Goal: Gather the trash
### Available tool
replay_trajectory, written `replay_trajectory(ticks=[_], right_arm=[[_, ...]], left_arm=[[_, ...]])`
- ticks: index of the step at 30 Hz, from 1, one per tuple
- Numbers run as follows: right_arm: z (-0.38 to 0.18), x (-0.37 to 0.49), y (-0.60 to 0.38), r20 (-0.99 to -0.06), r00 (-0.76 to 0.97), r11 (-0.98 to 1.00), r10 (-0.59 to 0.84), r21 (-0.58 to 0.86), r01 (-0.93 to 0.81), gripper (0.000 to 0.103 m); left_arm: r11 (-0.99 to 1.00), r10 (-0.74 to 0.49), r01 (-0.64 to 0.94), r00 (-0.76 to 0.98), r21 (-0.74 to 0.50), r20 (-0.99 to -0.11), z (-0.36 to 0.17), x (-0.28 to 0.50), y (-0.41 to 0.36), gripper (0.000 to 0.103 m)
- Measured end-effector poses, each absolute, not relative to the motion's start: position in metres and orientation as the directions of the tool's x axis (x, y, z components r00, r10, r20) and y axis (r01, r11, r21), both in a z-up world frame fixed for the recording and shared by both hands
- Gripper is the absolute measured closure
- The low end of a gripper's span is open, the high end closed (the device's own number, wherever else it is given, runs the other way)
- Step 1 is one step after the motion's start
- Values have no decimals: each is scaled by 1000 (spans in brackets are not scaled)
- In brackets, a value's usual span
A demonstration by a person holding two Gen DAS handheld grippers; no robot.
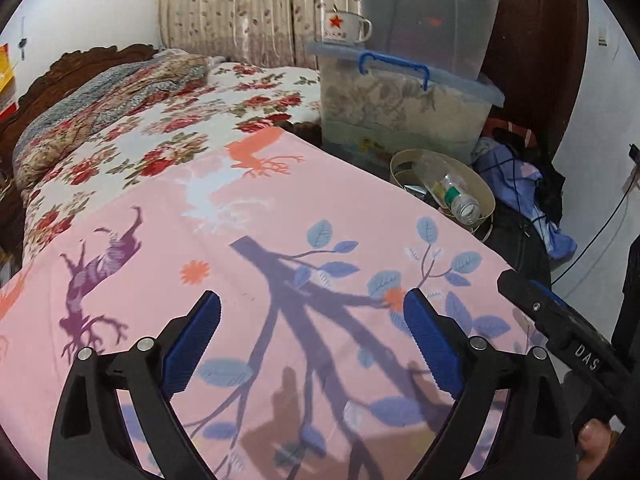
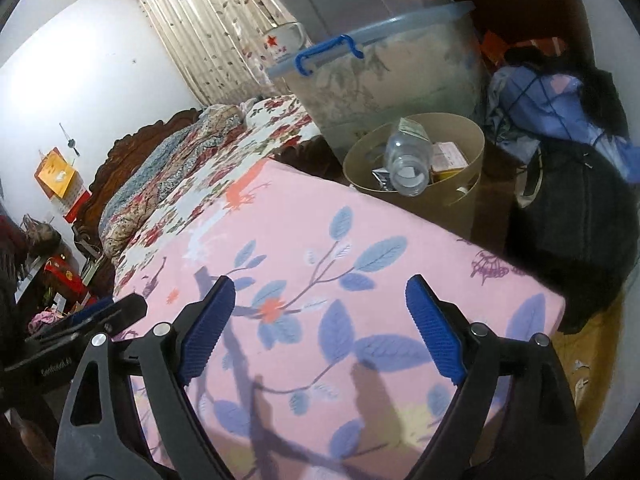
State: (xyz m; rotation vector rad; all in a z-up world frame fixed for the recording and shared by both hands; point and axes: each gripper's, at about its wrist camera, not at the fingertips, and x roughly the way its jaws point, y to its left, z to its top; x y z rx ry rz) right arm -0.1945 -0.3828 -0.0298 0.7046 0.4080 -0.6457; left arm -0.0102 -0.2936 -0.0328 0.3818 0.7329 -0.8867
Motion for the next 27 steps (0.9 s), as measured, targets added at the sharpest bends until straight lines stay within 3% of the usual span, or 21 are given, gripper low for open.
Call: replay_trajectory(ticks=[11,27], right_arm=[[-2,-197,-344,-507,753,610,-420,457,647,5],[8,-206,-317,-488,757,622,-434,445,644,4]], left_arm=[[613,-585,790,467,15,-662,-16,-25,-253,9],[696,-491,703,615,146,-616,-2,-44,-233,9]])
